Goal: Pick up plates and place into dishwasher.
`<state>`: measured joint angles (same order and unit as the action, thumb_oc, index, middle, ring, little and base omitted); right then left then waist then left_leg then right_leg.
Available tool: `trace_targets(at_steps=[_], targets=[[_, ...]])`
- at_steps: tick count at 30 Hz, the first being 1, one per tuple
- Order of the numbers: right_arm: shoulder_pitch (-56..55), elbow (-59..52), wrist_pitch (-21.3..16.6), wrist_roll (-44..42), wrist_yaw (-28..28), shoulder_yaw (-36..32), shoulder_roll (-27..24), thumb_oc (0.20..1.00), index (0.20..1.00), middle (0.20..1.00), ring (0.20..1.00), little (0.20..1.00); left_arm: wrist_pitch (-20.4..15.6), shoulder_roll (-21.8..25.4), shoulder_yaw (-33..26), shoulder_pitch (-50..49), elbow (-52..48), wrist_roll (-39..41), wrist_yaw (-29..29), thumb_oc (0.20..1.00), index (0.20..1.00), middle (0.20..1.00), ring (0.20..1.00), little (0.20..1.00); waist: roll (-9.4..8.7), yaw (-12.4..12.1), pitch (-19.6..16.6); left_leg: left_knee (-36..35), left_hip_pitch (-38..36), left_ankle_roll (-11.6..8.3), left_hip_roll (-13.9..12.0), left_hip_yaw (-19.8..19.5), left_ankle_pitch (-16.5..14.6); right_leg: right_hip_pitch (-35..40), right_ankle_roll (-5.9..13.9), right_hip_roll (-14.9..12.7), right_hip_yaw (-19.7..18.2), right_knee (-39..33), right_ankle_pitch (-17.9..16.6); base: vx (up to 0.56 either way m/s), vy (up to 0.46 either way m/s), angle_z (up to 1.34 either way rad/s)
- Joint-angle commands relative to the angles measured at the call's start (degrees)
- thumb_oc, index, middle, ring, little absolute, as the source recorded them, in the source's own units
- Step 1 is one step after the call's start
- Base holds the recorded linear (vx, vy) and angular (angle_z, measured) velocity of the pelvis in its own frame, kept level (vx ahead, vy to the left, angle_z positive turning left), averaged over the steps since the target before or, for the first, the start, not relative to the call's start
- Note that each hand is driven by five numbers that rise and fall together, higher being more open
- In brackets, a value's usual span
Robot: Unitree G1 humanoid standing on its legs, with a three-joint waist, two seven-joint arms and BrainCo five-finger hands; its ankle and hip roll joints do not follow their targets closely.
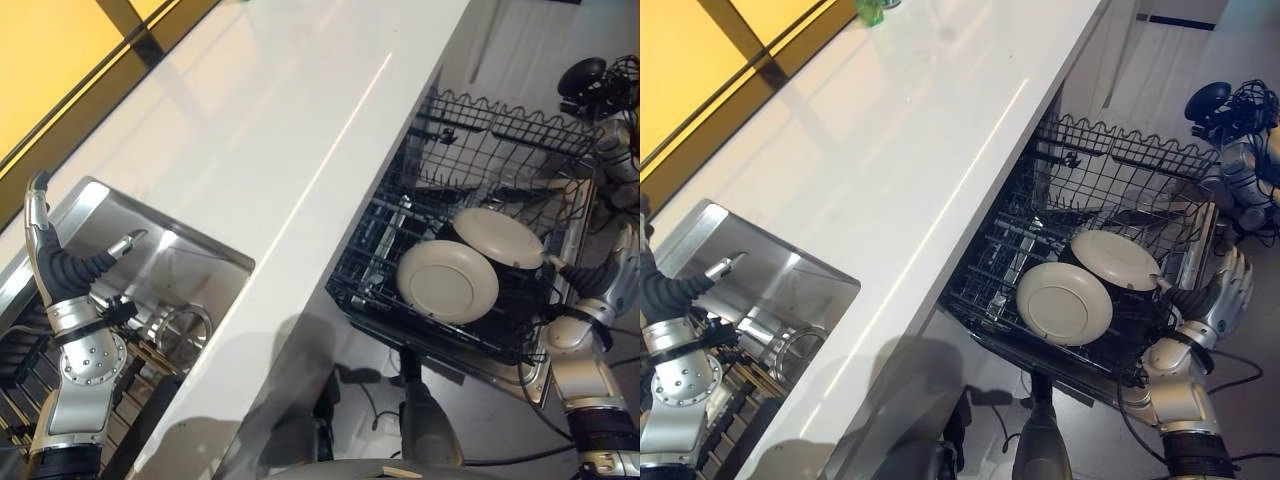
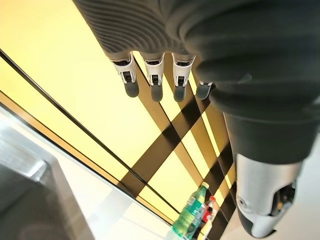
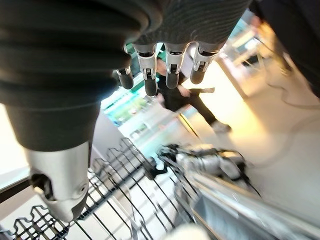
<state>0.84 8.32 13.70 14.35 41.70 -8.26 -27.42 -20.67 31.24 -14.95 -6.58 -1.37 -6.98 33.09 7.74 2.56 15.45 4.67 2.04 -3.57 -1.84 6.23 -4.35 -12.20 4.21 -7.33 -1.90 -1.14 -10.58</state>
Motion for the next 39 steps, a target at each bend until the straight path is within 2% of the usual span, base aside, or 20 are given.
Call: trace_targets(at_steps=[1,4,6,9,13,18,20,22,24,25,26,27,29,31,34,39], targets=[[-1.43,-5.26,-3.21,-1.59,-0.03,1.02,-1.65,1.000,1.000,1.000,1.000,1.000,-3.30,-0.39,-2.53,-2.34,-0.73,0.77,0.07,1.000,1.000,1.000,1.000,1.000,0.35,2.04,-3.18,7.10,5.66,1.29,2.07,-2.45,-0.68,3.16,2.30,-3.89,-2.28,6.09,8.29,0.08,0.135,-0.09],[-2.48,-4.72,-4.89,-2.23,-3.84,1.64,-0.80,1.000,1.000,1.000,1.000,1.000,-3.11,-1.98,-3.25,-5.72,-1.53,-0.21,0.76,1.000,1.000,1.000,1.000,1.000,0.00,1.63,-2.98,12.91,6.49,1.57,3.93,-6.70,-4.03,3.95,2.10,-3.63,-5.49,6.17,8.01,0.11,0.154,-0.20],[-3.11,-4.59,-5.36,-2.80,-6.52,2.37,-0.69,1.000,1.000,1.000,1.000,1.000,-3.09,-2.46,-4.08,-8.07,-2.67,0.06,1.23,1.000,1.000,1.000,1.000,1.000,-0.05,0.98,-2.82,14.15,6.51,2.01,4.92,-8.85,-5.22,4.45,2.38,-3.12,-7.76,6.17,7.95,0.01,0.163,-0.58],[-2.36,-3.23,-6.18,-6.89,-5.18,4.79,-0.06,1.000,1.000,1.000,1.000,1.000,-3.46,-0.81,-3.44,-6.81,-2.33,1.60,0.92,1.000,1.000,1.000,1.000,1.000,0.56,1.22,-1.67,11.97,5.82,2.90,4.81,-7.18,-4.39,2.62,3.90,-4.89,-8.05,7.96,7.38,-0.16,0.235,-0.74],[-0.55,-0.85,-6.96,-9.21,-2.65,6.67,-0.13,1.000,1.000,1.000,1.000,1.000,-2.31,-0.01,0.00,-2.68,-1.22,1.89,2.79,1.000,1.000,1.000,1.000,1.000,1.75,2.04,0.24,12.38,6.94,3.57,7.42,-6.05,-4.37,-0.68,4.80,-9.19,-8.10,10.40,4.83,-0.16,0.320,-0.67],[0.66,2.64,-8.20,-11.32,1.09,6.71,0.10,1.000,1.000,1.000,1.000,1.000,-2.06,-1.70,1.93,-3.07,-0.24,2.12,4.86,1.000,1.000,1.000,1.000,1.000,3.63,1.09,0.97,14.59,8.64,3.98,9.42,-4.40,-5.75,-2.71,5.30,-12.86,-6.28,11.78,3.57,-0.10,0.237,-0.39],[0.71,3.80,-9.41,-13.90,1.48,6.98,0.72,1.000,1.000,1.000,1.000,1.000,-2.54,-2.81,1.81,-4.28,0.15,1.88,5.85,1.000,1.000,1.000,1.000,1.000,4.46,-0.12,1.21,15.03,9.33,4.11,9.27,-2.86,-5.62,-3.16,5.34,-14.88,-3.38,12.59,3.58,-0.08,0.154,-0.44],[0.61,5.50,-11.36,-17.11,1.40,6.68,2.13,1.000,1.000,1.000,1.000,1.000,-3.35,-3.83,1.62,-5.58,0.37,1.26,6.62,1.000,1.000,1.000,1.000,1.000,5.92,-1.37,1.65,14.70,9.74,4.43,8.32,-1.78,-5.02,-4.99,4.49,-16.02,-0.68,17.21,4.83,-0.10,0.144,-0.41],[-0.41,6.47,-13.04,-19.29,1.35,6.32,3.65,1.000,1.000,1.000,1.000,1.000,-3.60,-4.12,1.32,-5.81,0.46,1.11,6.47,1.000,1.000,1.000,1.000,1.000,7.42,-1.74,2.10,14.42,10.54,5.54,7.90,-2.24,-4.31,-8.21,2.62,-13.16,-2.42,28.81,8.91,-0.10,0.128,-0.59],[-1.19,6.52,-13.63,-19.74,1.53,6.45,4.54,1.000,1.000,1.000,1.000,1.000,-3.31,-4.19,1.17,-5.52,0.32,0.73,6.31,1.000,1.000,1.000,1.000,1.000,7.77,-1.95,1.97,14.40,11.23,5.96,7.89,-2.78,-3.72,-8.79,1.58,-11.14,-2.17,31.64,12.66,-0.07,0.000,-0.07],[-2.06,6.65,-14.54,-20.61,1.54,6.77,5.57,1.000,1.000,1.000,1.000,1.000,-2.76,-3.93,1.17,-4.96,0.10,0.33,6.33,1.000,1.000,1.000,1.000,1.000,7.07,-2.20,1.77,15.25,12.45,5.93,8.51,-3.17,-3.37,-8.86,0.62,-11.09,-0.89,31.53,13.89,-0.09,-0.096,0.10],[-2.02,7.23,-15.81,-21.77,1.50,7.13,6.04,1.000,1.000,1.000,1.000,1.000,-2.35,-3.29,1.39,-4.26,-0.13,0.64,6.71,1.000,1.000,1.000,1.000,1.000,6.45,-2.69,1.77,15.92,13.74,5.49,8.90,-3.25,-3.13,-8.40,0.37,-11.90,0.52,27.92,13.23,-0.13,-0.170,0.08],[-0.66,8.86,-18.02,-23.10,1.51,8.13,6.17,1.000,1.000,1.000,1.000,1.000,-1.91,-2.46,2.28,-2.48,0.21,1.27,7.15,1.000,1.000,1.000,1.000,1.000,6.32,-2.84,2.46,16.59,15.70,5.03,9.50,-4.60,-2.79,-8.38,0.66,-10.80,0.33,25.47,13.20,-0.15,-0.145,0.00],[1.66,8.44,-19.89,-27.29,-0.50,9.52,5.56,1.000,1.000,1.000,1.000,1.000,-1.85,-2.65,3.95,-0.87,0.90,0.76,7.65,1.000,1.000,1.000,1.000,1.000,6.99,-3.14,3.76,16.65,16.63,4.51,9.20,-4.99,-1.90,-9.56,0.32,-10.78,1.38,26.89,13.38,-0.10,-0.035,0.17],[4.69,9.90,-25.19,-33.84,-5.86,10.48,5.45,1.000,1.000,1.000,1.000,1.000,-1.45,-2.25,6.25,-0.26,-0.14,1.03,8.32,1.000,1.000,1.000,1.000,1.000,8.60,-3.56,4.94,16.40,16.99,4.11,9.49,-5.58,-1.15,-10.68,-0.36,-10.35,1.51,28.48,14.85,-0.02,0.042,0.02],[6.42,8.84,-29.53,-32.87,-8.02,9.76,4.03,1.000,1.000,1.000,1.000,1.000,-0.69,-2.74,7.74,-1.12,-1.68,1.69,7.57,1.000,1.000,1.000,1.000,1.000,9.80,-4.00,5.93,18.16,18.48,3.67,9.77,-5.56,-1.29,-12.44,-0.92,-10.72,2.11,31.93,17.33,0.01,0.039,0.06]])
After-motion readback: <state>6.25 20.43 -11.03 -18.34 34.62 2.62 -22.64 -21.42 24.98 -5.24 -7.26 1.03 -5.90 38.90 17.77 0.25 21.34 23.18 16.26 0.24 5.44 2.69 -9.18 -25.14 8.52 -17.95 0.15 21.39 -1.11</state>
